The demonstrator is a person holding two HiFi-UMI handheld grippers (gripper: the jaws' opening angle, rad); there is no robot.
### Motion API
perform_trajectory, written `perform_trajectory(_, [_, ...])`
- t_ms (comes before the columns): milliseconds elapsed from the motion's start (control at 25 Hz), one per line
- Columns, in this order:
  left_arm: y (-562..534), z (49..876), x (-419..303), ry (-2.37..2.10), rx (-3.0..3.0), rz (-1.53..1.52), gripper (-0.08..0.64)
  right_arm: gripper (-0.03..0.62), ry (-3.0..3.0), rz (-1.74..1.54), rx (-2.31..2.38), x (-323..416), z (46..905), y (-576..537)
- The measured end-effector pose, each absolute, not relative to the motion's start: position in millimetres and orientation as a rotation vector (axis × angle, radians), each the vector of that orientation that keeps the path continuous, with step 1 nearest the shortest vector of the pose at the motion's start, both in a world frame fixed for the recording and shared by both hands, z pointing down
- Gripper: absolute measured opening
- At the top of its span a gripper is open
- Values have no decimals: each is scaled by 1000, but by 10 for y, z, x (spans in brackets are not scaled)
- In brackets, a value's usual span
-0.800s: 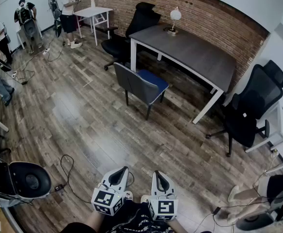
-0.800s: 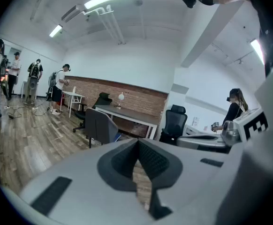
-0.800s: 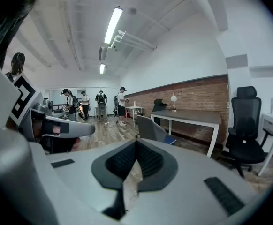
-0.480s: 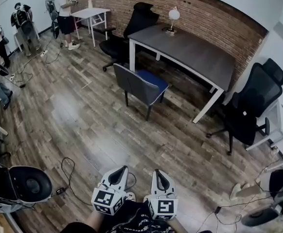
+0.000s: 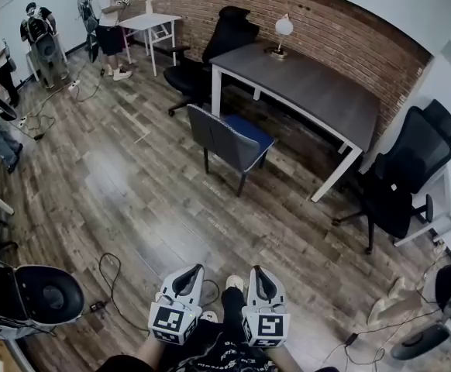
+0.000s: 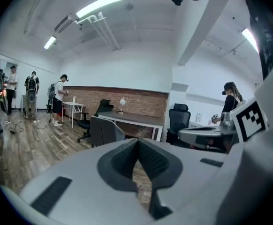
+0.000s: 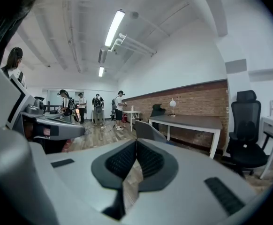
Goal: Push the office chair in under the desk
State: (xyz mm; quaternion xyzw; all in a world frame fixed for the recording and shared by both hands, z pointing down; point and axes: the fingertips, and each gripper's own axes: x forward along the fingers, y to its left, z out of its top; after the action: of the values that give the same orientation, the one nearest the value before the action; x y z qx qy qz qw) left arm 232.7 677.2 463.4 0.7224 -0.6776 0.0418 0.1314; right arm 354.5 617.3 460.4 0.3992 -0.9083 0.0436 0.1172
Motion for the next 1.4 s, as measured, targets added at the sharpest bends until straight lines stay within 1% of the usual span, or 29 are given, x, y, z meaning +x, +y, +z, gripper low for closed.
perform_trajectory(600, [5644, 4647, 1940, -2043, 1989, 131, 6, 3, -2717, 165, 1090, 3233, 4661, 4839])
perform_trajectory(1000, [4918, 4587, 1714, -2142, 1875, 107, 6, 3, -2730, 161, 924, 2986, 4782, 4029])
perform_trajectory(1200, [4667, 4601, 1655, -2179, 1813, 78, 6, 4, -2749, 83, 807, 2838, 4788, 3777])
perform_trajectory(1400, [4519, 4659, 1614, -2187, 1787, 85, 6, 3, -2746, 93, 760, 2766, 4840, 3665])
